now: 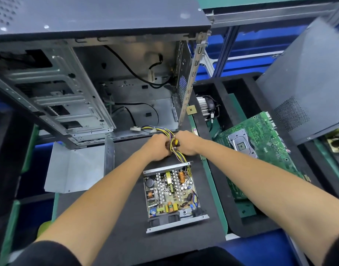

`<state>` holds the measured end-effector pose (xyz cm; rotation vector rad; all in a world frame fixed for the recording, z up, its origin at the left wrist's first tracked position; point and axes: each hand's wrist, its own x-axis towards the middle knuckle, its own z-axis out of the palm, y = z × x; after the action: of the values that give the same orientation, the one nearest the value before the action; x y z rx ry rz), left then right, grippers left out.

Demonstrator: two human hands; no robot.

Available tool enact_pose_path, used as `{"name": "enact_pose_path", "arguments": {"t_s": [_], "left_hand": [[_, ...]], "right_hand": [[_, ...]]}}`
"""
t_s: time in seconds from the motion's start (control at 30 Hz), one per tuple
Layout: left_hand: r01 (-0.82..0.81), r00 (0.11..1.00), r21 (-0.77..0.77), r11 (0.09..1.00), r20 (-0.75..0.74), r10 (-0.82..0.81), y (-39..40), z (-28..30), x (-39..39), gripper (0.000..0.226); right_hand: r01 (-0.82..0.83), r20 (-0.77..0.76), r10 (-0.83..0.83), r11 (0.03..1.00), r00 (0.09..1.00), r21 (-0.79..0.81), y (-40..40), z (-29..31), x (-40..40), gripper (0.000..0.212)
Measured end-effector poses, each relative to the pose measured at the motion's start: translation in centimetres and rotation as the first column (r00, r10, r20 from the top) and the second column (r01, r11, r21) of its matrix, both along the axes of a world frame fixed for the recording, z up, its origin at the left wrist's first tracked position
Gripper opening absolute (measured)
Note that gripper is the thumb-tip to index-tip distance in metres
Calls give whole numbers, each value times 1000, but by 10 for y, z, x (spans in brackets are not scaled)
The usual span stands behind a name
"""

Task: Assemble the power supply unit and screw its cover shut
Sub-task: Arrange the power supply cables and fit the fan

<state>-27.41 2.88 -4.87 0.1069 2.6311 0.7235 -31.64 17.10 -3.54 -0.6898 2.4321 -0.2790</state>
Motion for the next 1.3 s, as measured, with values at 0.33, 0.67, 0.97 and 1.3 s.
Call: {"name": "enact_pose_path", "arguments": {"t_s": [0.33,0.67,0.97,1.3], "left_hand": [[-20,996,38,999,91,17,-18,6,7,21],[-108,993,55,993,-39,111,-25,23,29,13],[-173,923,493,853,-221,315,-13,89,80,29],[-164,914,488,857,-253,318,-22,91,139,15]], "right_hand": [[84,60,-76,986,995,-144,16,20,-3,9],[157,-37,-171,958,985,-238,24,56,16,17],[159,56,-152,845,987,-511,1,117,54,18],[128,237,-17,877,971,-462,-1,124,103,22]]}}
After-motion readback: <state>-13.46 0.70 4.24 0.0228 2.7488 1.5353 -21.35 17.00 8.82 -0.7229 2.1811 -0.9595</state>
